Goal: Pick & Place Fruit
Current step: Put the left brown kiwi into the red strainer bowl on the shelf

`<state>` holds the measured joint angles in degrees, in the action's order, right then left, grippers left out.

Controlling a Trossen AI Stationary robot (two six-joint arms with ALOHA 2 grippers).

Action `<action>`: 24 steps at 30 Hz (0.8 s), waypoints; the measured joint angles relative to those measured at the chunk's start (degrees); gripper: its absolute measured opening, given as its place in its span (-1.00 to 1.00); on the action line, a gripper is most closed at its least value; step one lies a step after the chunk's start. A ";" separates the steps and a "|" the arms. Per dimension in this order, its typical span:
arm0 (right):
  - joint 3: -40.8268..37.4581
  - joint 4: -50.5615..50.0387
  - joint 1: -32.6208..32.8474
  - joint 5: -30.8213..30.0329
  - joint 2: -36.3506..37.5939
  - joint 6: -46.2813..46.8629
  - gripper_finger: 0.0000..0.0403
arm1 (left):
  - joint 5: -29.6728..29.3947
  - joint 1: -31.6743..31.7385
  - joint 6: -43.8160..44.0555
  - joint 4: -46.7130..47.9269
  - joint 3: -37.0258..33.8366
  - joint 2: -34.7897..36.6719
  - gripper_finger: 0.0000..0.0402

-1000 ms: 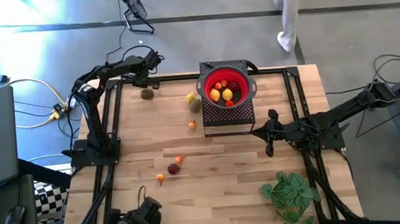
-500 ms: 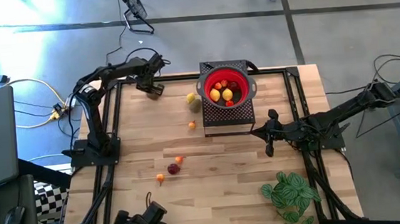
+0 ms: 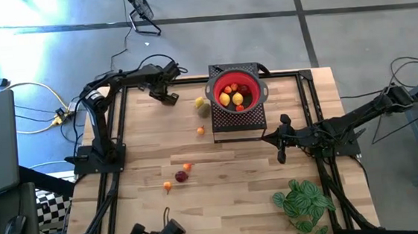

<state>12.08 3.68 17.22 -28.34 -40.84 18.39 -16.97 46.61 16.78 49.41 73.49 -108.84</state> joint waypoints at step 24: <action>0.00 -0.02 0.01 0.13 0.02 0.02 -0.99 | -5.61 -0.10 -12.09 1.86 0.07 9.76 -1.00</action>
<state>12.08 3.66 17.23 -28.21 -40.82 18.41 -22.58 46.50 4.70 51.27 73.56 -99.08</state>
